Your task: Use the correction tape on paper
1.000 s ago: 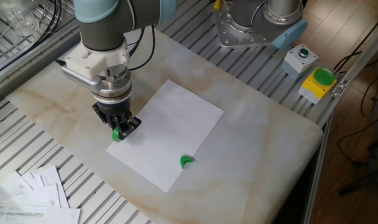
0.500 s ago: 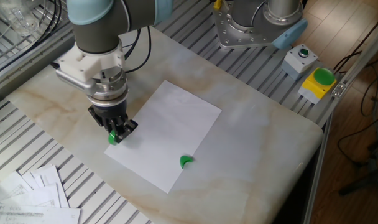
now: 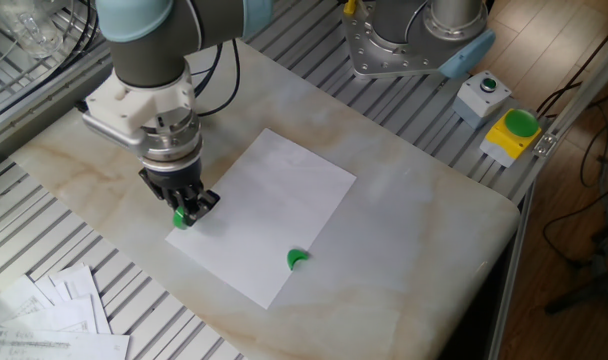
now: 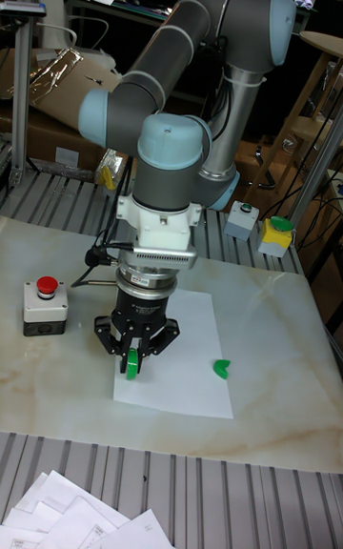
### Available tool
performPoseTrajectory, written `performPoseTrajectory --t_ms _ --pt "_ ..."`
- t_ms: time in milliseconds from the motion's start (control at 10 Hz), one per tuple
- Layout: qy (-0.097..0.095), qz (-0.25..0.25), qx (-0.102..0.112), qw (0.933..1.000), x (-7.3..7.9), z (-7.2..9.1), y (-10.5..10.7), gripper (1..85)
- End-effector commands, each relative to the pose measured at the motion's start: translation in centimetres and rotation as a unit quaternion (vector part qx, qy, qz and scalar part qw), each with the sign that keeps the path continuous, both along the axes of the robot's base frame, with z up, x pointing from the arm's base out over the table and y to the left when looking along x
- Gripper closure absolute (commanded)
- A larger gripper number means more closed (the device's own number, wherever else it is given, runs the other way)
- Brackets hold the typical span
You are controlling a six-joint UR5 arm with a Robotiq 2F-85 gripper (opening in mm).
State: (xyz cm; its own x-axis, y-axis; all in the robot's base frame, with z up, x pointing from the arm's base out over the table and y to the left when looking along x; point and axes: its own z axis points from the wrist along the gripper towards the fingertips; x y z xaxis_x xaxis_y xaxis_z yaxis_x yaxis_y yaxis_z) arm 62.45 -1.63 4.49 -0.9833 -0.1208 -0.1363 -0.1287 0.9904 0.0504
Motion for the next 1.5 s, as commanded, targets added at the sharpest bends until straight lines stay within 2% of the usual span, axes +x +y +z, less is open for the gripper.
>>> performPoseTrajectory --t_ms 0,100,400,600,700,900,1100,1200,1400 --pt "0.027 -0.005 0.003 0.9996 -1.0 0.1 0.3 84.0" --pt "0.026 -0.002 0.000 0.9996 -0.9 0.1 0.1 84.0" --pt "-0.011 0.003 0.005 0.9999 1.3 0.0 0.3 84.0" --pt "-0.026 0.005 0.004 0.9996 2.3 0.1 0.3 84.0" --pt "-0.027 0.006 0.002 0.9996 2.5 0.1 0.3 84.0" --pt "0.001 0.010 -0.018 0.9998 1.2 0.8 -0.3 84.0" --pt "0.038 0.003 -0.017 0.9991 -1.6 2.5 -0.2 84.0" --pt "0.046 0.002 -0.017 0.9988 -2.5 3.3 -0.1 84.0" --pt "0.052 0.002 -0.016 0.9985 -3.4 3.8 -0.2 84.0"
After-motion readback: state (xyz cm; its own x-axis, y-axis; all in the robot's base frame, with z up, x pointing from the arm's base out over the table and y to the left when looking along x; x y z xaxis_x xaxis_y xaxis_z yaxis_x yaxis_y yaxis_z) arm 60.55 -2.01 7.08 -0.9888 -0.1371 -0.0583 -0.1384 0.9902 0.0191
